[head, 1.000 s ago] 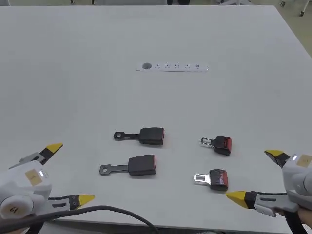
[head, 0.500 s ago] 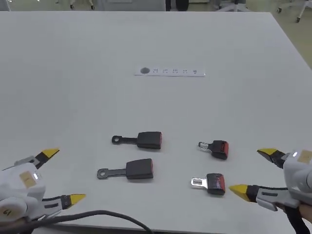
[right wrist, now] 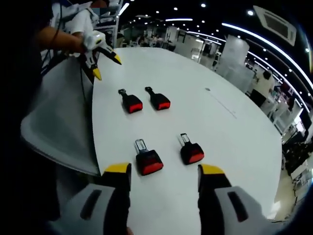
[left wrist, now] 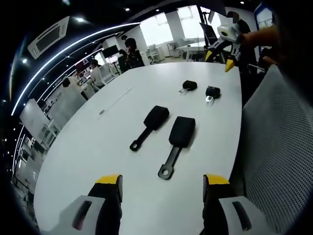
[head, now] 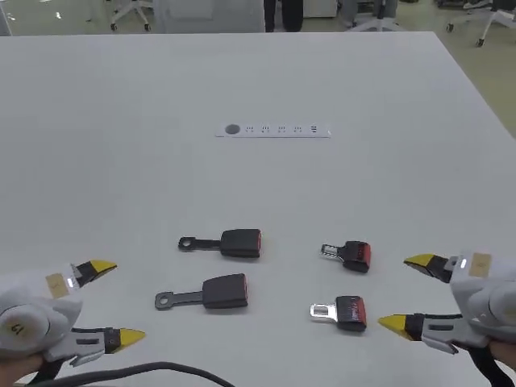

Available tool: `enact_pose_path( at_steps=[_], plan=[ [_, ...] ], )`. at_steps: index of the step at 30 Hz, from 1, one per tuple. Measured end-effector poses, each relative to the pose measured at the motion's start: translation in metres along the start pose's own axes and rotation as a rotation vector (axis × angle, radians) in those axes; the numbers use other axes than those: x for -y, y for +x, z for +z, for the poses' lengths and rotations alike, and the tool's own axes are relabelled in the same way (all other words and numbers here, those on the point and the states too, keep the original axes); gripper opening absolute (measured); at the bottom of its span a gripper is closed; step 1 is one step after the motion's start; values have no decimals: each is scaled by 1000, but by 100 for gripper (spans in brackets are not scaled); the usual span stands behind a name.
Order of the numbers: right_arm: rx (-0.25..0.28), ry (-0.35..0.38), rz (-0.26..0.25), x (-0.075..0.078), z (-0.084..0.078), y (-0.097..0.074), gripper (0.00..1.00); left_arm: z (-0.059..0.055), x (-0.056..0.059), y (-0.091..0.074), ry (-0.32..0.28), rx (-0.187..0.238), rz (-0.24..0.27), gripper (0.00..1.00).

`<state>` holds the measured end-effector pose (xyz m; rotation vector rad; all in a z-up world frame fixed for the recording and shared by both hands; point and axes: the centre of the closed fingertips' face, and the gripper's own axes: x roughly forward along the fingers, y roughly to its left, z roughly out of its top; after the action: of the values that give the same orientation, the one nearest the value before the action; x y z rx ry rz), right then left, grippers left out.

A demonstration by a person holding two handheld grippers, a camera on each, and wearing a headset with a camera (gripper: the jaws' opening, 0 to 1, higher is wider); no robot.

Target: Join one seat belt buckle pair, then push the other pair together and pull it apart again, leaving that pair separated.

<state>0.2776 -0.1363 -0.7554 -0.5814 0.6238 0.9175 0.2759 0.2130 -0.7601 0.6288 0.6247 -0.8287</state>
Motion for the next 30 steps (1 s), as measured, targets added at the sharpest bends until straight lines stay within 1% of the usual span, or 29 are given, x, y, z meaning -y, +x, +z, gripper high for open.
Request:
enact_pose_path(
  at_steps=[2, 4, 7, 8, 9, 10, 11, 12, 13, 14, 16, 17, 18, 21, 24, 26, 28, 30],
  plan=[
    [-19, -15, 28, -4, -5, 4, 56, 5, 2, 5, 8, 3, -11, 69],
    [-19, -21, 35, -5, -5, 6, 56, 7, 4, 9, 15, 6, -20, 69],
    [-24, -26, 67, -9, -6, 12, 55, 11, 10, 22, 27, 2, -48, 69],
    [-24, -29, 78, -12, -6, 14, 54, 13, 12, 25, 32, 2, -53, 69],
    [-24, -35, 83, -13, -5, 16, 54, 11, 11, 30, 36, 3, -62, 69],
    [-30, -48, 99, -14, -6, 20, 53, 12, 12, 36, 38, 2, -71, 69],
    [-34, -51, 105, -15, -6, 24, 52, 9, 12, 43, 37, -8, -90, 67],
    [-33, -56, 109, -15, -5, 26, 51, 9, 14, 46, 50, -23, -103, 64],
    [-34, -61, 117, -16, -4, 28, 51, 10, 16, 49, 68, -28, -112, 59],
    [-35, -64, 126, -17, -3, 30, 51, 15, 17, 53, 71, -16, -119, 57],
    [-41, -81, 144, -19, -2, 35, 51, 22, 19, 60, 49, -9, -137, 60],
    [-47, -86, 156, -21, -2, 38, 51, 23, 19, 62, 55, -10, -145, 60],
    [-49, -96, 165, -23, -1, 40, 51, 23, 19, 65, 67, -14, -152, 59],
    [-58, -122, 188, -28, -1, 46, 49, 27, 19, 73, 67, -24, -161, 57],
    [-80, -129, 217, -32, -5, 52, 46, 27, 21, 83, 64, -57, -175, 57],
    [-87, -132, 225, -32, -9, 55, 45, 26, 23, 89, 85, -77, -182, 56],
    [-94, -134, 232, -31, -12, 58, 43, 26, 27, 95, 99, -82, -207, 55],
    [-104, -143, 234, -30, -15, 60, 42, 27, 28, 100, 111, -91, -217, 53]
  ],
)
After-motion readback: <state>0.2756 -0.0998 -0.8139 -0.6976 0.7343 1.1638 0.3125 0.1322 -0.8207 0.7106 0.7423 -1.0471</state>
